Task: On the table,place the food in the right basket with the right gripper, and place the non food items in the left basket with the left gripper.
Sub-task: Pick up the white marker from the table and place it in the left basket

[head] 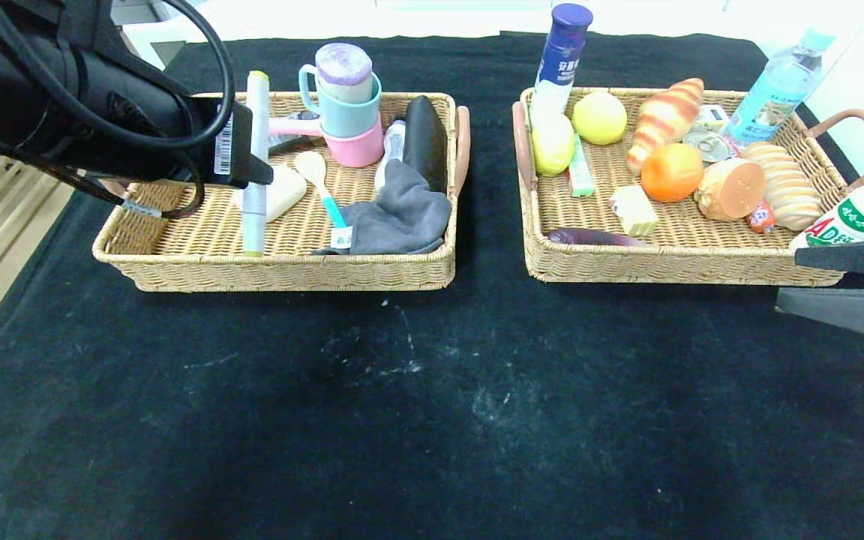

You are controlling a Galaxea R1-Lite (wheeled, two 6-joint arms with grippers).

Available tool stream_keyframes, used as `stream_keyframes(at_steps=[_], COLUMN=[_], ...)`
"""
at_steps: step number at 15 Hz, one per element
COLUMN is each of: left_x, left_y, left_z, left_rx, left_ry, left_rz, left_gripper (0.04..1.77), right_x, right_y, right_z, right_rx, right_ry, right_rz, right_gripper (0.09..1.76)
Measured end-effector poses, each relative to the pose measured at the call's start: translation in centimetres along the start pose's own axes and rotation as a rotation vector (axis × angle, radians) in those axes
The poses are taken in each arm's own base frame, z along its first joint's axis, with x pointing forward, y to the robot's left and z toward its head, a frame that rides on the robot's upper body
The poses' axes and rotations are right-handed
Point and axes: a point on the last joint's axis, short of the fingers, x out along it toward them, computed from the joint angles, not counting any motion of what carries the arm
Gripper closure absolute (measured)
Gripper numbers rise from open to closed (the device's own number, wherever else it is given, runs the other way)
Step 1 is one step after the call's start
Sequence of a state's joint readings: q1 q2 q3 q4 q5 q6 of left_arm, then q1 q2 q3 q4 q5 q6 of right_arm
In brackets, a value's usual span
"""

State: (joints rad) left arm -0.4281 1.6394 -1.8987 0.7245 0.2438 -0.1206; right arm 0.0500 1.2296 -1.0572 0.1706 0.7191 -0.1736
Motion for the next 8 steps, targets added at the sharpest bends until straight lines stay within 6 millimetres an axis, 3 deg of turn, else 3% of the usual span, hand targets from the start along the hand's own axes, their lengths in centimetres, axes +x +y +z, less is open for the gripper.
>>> stream_keyframes(at_steps=[8], left_x=[2.2], left_y=[5.4], left_z=[1.6], left_rx=[-0.056], left_ry=[-0.109], left_rz=[0.006], left_gripper=[1.56], right_x=[0.0], right_y=[0.0], right_z=[0.0], right_rx=[0.0], right_ry=[0.0], right_rz=[0.0], right_gripper=[0.14])
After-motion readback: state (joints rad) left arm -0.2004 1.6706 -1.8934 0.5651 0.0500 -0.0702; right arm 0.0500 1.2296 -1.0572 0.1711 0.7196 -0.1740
